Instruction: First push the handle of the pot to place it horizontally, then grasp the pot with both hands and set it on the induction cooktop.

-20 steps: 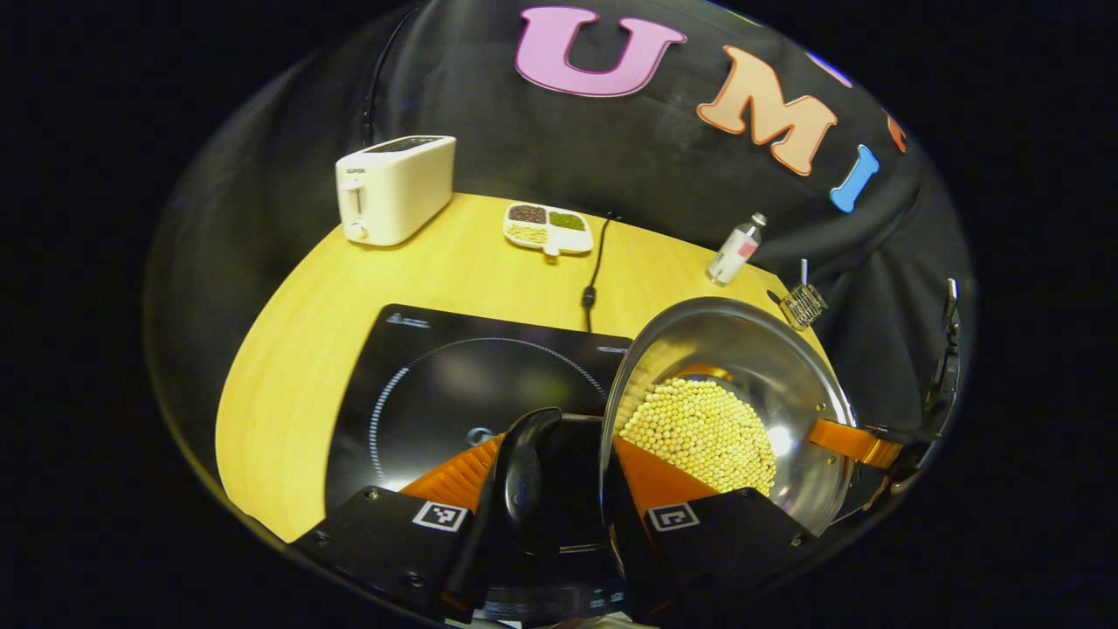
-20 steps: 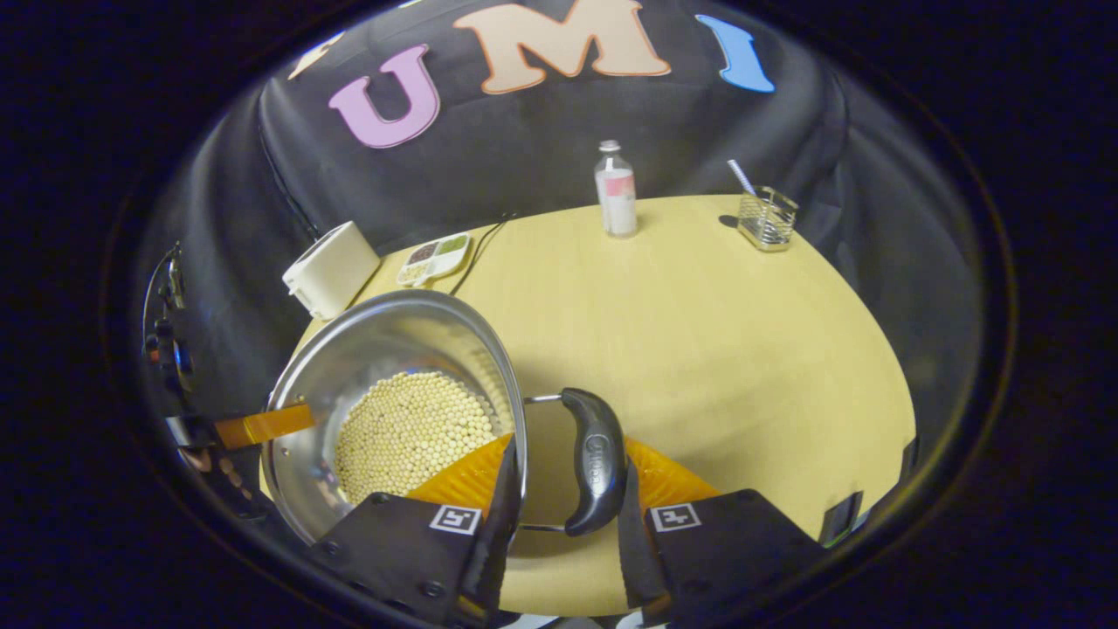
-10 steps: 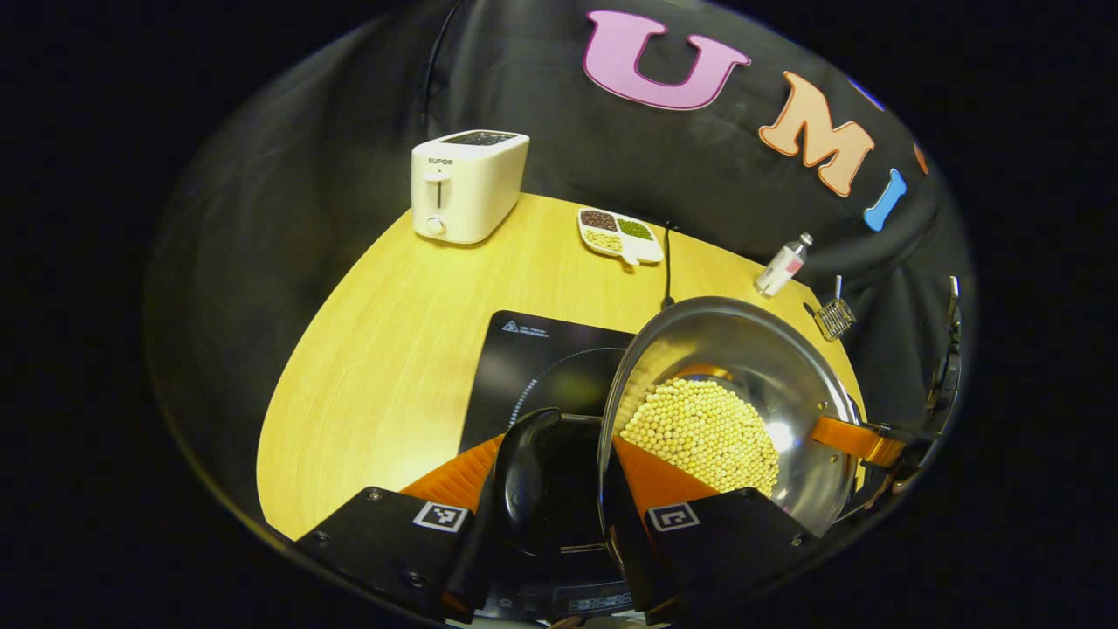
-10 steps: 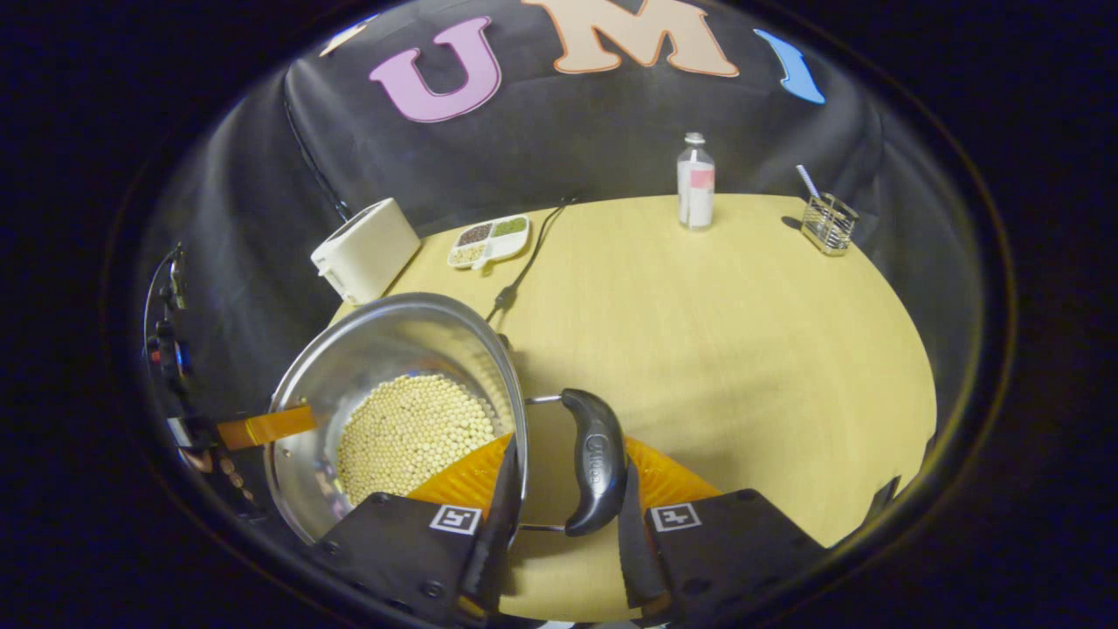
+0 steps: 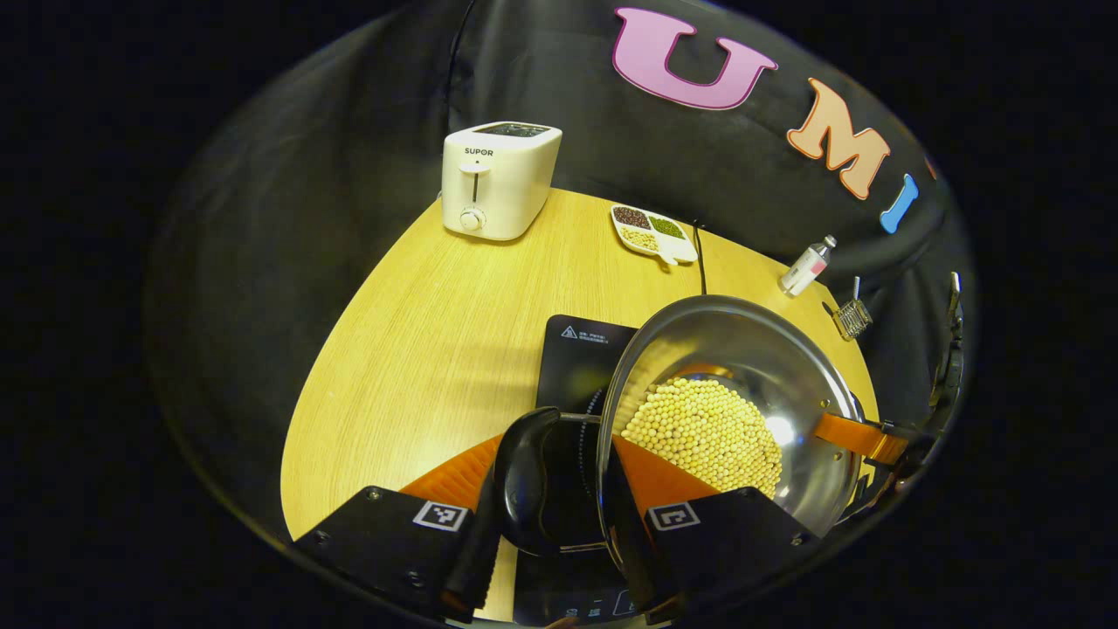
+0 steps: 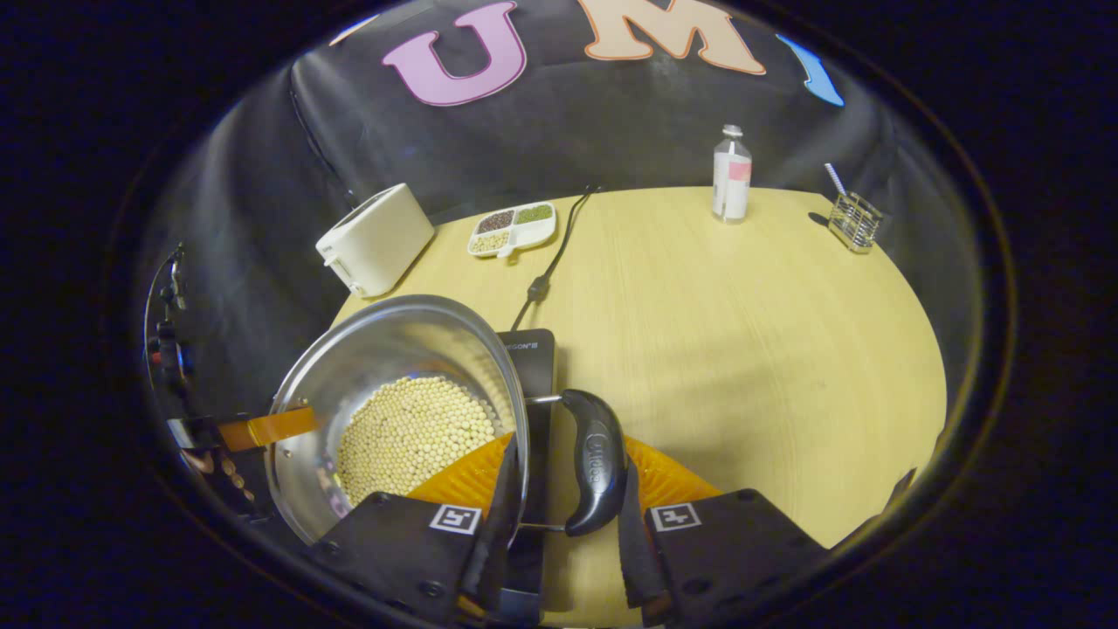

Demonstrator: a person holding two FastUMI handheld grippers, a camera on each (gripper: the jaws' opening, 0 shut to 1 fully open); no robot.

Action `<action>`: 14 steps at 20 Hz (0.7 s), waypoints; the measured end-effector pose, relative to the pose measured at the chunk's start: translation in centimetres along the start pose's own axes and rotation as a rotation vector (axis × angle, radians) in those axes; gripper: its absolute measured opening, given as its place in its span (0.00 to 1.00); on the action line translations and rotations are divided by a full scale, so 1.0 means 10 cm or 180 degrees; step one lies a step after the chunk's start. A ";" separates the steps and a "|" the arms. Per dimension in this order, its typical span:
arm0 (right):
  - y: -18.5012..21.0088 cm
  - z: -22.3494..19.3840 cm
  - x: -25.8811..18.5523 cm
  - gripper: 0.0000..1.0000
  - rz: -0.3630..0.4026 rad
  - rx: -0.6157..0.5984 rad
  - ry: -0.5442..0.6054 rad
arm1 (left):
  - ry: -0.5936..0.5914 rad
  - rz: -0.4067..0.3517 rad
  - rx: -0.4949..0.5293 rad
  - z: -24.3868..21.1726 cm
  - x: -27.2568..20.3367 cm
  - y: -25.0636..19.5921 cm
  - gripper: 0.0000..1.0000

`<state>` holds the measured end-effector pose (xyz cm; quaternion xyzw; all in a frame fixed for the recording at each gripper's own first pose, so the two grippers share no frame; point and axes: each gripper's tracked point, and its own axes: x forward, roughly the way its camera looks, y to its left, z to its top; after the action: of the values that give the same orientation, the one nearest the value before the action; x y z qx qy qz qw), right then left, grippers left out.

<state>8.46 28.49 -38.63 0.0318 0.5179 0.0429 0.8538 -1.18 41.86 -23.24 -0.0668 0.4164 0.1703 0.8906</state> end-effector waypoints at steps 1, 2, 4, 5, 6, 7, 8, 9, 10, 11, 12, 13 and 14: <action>0.01 -0.01 0.01 0.56 0.0002 0.0005 -0.0009 | -0.0033 0.0002 0.0014 0.03 0.01 0.01 0.60; 0.01 0.00 0.02 0.56 0.0005 0.0008 -0.0003 | -0.0028 0.0003 0.0023 0.04 0.01 0.02 0.60; 0.00 -0.01 0.01 0.56 -0.0001 0.0002 -0.0006 | -0.0035 -0.0015 0.0019 0.03 0.03 0.03 0.60; 0.00 0.00 0.02 0.56 -0.0004 -0.0002 -0.0011 | -0.0030 -0.0025 0.0006 0.02 0.03 0.02 0.62; -0.01 0.00 0.02 0.56 -0.0007 0.0001 -0.0022 | -0.0027 -0.0037 -0.0009 0.01 0.02 0.02 0.62; 0.00 -0.01 0.03 0.56 0.0001 0.0014 -0.0019 | -0.0023 -0.0039 -0.0025 -0.01 0.03 0.01 0.60; -0.01 -0.02 0.03 0.56 0.0002 0.0026 -0.0009 | -0.0032 -0.0038 -0.0028 -0.01 0.02 0.01 0.63; -0.01 -0.03 0.04 0.51 0.0004 0.0041 0.0001 | -0.0040 -0.0031 -0.0003 -0.01 0.03 0.01 0.63; 0.00 -0.04 0.04 0.51 0.0000 0.0061 0.0005 | -0.0060 -0.0031 0.0026 0.00 0.02 0.01 0.61; -0.01 -0.04 0.03 0.51 -0.0007 0.0061 -0.0006 | -0.0069 -0.0032 0.0036 0.02 0.03 0.02 0.62; -0.01 -0.04 0.04 0.51 -0.0014 0.0067 -0.0012 | -0.0064 -0.0035 0.0040 0.00 0.05 0.02 0.62; -0.01 -0.05 0.04 0.51 -0.0025 0.0063 -0.0014 | -0.0063 -0.0037 0.0032 0.01 0.05 0.03 0.65; -0.01 -0.04 0.02 0.51 -0.0026 0.0053 -0.0015 | -0.0062 -0.0034 0.0026 0.00 0.05 0.03 0.64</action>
<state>8.17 28.38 -39.01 0.0369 0.5164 0.0350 0.8549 -0.97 42.24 -23.62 -0.0638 0.4079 0.1645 0.8958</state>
